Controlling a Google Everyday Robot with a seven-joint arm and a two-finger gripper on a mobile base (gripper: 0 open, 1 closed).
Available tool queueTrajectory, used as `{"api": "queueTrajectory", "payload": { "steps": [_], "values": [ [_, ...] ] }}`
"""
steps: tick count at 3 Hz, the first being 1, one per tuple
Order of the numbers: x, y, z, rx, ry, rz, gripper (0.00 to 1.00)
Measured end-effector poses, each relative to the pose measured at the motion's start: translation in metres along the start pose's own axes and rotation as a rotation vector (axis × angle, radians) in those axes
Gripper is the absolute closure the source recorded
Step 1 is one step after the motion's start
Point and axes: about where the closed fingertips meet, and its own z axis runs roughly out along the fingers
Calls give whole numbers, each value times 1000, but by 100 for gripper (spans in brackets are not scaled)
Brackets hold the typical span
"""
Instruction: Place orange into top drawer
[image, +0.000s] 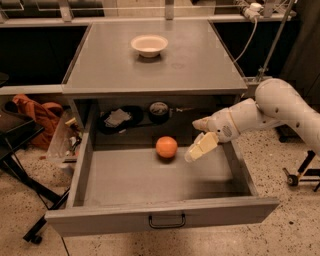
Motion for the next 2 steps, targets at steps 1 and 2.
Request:
{"api": "queueTrajectory", "payload": {
  "steps": [1,2],
  "values": [
    [-1,17,-34,38,21,12,0],
    [-4,34,-63,98,36,15,0]
  ]
}}
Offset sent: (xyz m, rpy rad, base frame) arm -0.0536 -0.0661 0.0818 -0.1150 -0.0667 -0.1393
